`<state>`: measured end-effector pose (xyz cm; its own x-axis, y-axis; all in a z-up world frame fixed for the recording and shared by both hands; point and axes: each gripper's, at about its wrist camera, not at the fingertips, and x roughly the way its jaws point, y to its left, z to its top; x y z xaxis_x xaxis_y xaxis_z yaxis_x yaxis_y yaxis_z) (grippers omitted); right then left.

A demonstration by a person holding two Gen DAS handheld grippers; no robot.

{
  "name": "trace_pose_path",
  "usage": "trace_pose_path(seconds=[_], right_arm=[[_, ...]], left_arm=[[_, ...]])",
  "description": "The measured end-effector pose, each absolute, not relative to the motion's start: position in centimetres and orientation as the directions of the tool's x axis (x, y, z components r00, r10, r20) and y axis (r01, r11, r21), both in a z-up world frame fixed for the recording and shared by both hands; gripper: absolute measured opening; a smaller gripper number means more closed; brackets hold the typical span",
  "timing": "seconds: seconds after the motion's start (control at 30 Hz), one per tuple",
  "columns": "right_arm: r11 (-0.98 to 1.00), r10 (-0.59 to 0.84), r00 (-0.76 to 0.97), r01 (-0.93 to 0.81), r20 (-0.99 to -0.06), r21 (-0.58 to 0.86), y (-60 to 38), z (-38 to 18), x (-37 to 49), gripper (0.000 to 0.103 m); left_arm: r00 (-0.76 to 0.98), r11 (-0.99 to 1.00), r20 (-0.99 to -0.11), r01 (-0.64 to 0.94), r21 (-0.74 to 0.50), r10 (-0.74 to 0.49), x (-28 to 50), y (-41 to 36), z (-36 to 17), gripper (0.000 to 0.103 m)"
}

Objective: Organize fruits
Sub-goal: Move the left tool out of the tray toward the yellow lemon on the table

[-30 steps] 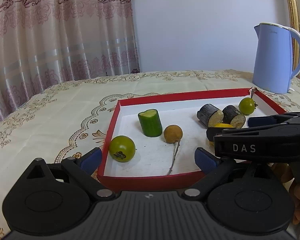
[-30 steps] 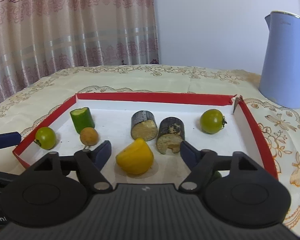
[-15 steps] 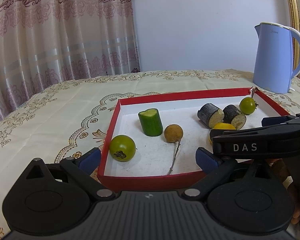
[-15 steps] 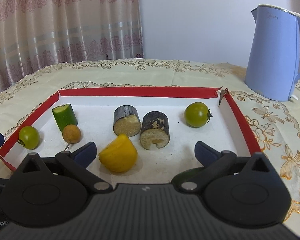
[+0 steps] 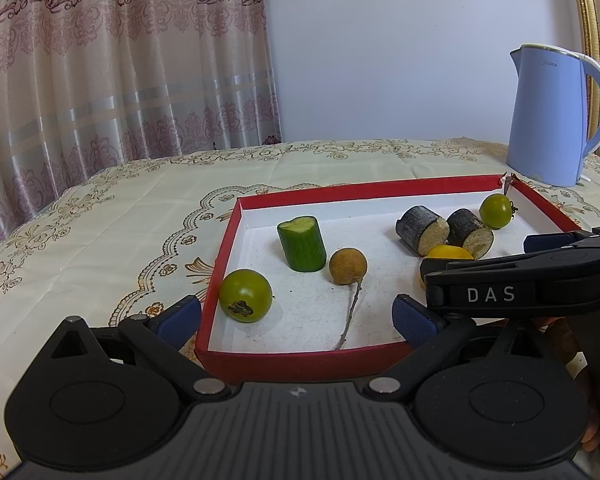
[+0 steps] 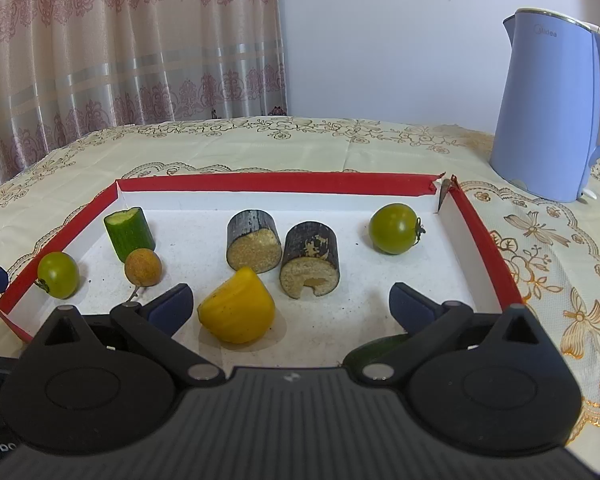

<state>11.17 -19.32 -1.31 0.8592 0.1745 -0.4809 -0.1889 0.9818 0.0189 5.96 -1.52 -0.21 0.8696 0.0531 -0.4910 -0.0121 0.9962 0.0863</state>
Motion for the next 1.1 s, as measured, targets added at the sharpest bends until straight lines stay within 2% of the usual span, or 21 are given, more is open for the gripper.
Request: trace_pose_path(seconds=[0.77, 0.93, 1.1], right_arm=[[0.982, 0.173, 0.861, -0.188, -0.478, 0.017, -19.3, -1.3, 11.2, 0.103], [0.972, 0.235, 0.883, -0.207, -0.406, 0.113, -20.7, -0.6, 10.3, 0.103], [0.971, 0.210, 0.917, -0.156, -0.340, 0.180, -23.2, 1.7, 8.5, 0.103]], left_arm=[[0.868, 0.997, -0.493, -0.012, 0.079, 0.049, 5.9, -1.4, -0.3, 0.103], [0.868, 0.997, -0.495, -0.012, 0.078, 0.049, 6.0, -1.4, -0.5, 0.103], [0.868, 0.997, -0.494, -0.012, 0.072, 0.046, 5.9, -1.4, -0.5, 0.103]])
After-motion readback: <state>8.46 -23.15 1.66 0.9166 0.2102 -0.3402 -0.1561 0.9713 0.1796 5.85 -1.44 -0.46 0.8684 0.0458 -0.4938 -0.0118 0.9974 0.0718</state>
